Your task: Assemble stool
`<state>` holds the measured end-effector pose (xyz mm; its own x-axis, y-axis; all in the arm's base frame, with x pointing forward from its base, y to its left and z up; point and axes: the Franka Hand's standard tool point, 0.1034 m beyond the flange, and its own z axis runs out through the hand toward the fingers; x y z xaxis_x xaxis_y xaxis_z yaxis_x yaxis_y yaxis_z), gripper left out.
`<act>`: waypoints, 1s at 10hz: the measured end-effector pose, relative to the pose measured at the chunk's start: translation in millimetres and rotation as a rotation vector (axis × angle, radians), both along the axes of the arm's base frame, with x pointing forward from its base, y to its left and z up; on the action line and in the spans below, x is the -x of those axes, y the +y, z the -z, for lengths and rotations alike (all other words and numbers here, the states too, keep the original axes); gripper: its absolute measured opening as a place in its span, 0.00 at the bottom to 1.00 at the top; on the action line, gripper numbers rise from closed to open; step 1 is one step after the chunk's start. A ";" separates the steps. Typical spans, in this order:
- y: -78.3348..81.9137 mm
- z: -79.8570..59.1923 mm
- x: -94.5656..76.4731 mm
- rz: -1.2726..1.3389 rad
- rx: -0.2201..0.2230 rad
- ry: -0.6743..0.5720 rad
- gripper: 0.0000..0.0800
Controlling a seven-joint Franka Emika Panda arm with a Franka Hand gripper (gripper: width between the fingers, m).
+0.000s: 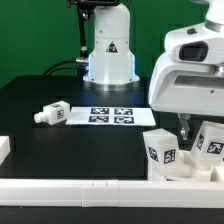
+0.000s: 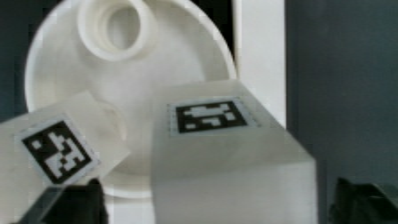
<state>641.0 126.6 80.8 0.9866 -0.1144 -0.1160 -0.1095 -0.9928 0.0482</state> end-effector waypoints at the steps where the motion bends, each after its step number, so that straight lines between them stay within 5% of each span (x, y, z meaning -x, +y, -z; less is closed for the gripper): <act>1: -0.1 0.1 0.1 0.017 0.002 0.000 0.47; 5: -9.1 0.6 -0.2 0.296 0.021 -0.039 0.42; 10: -17.3 0.7 -1.2 1.008 -0.021 -0.079 0.42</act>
Offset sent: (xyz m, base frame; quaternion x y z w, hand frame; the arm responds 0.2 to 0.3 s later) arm 0.0000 0.0000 0.0000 0.0000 0.0000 0.1938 0.9810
